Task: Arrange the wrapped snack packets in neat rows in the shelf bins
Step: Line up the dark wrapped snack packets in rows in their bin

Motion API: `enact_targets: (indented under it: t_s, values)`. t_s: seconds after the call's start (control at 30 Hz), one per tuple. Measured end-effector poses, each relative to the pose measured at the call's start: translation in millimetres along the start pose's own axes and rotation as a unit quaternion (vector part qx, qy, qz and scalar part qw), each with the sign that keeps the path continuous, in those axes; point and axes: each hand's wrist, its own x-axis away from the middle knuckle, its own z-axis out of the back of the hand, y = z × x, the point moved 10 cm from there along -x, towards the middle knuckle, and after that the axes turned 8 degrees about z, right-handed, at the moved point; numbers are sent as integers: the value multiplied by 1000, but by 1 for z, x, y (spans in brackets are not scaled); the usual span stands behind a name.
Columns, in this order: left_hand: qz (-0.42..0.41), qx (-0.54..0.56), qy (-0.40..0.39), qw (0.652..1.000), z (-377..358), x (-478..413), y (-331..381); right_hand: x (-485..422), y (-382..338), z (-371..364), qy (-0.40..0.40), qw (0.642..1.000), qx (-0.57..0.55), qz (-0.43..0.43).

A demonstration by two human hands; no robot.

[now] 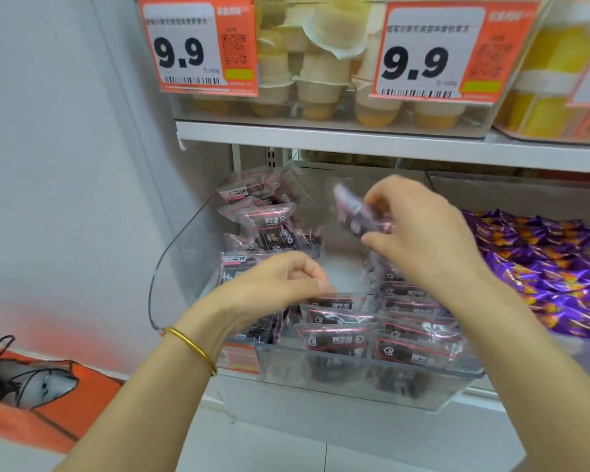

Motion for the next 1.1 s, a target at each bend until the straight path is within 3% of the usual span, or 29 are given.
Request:
enact_targets:
  t_s: [0.13, 0.2, 0.27, 0.33, 0.4, 0.5, 0.63, 0.73, 0.9, 1.0, 1.1]
  values:
    - [-4, -7, 9, 1000, 14, 9, 4, 4, -30, -61, -224, 962, 117, 108]
    - [-5, -55, 109, 993, 48, 13, 4, 9, -31, -84, -321, 931, 132, 112]
    - [-15, -163, 254, 953, 90, 19, 5, 8, -29, -97, -379, 912, 124, 98]
    - [-23, -292, 282, 914, 98, 14, 4, 5, -26, -103, -405, 907, 86, 76]
    - [-28, -358, 224, 906, 86, 3, -3, 3, -21, -104, -395, 917, 6, 46]
    - [-46, -370, 185, 909, 78, -2, -3, 1, -16, -98, -343, 937, -62, 36]
    - [-48, -348, 189, 917, 82, -5, 1, -7, -26, -88, -282, 955, -30, 85]
    - [-88, -352, 209, 908, 88, 4, 14, -7, -31, -91, -296, 951, 11, 93]
    - [-194, -133, 340, 911, 115, 42, 50, -6, -28, -99, -327, 942, 18, 80]
    - [-190, -36, 294, 936, 100, 36, 48, -4, -17, -96, -306, 949, -63, 34]
    - [-156, 13, 243, 957, 78, 19, 39, -4, 6, -80, -224, 959, -168, -50]
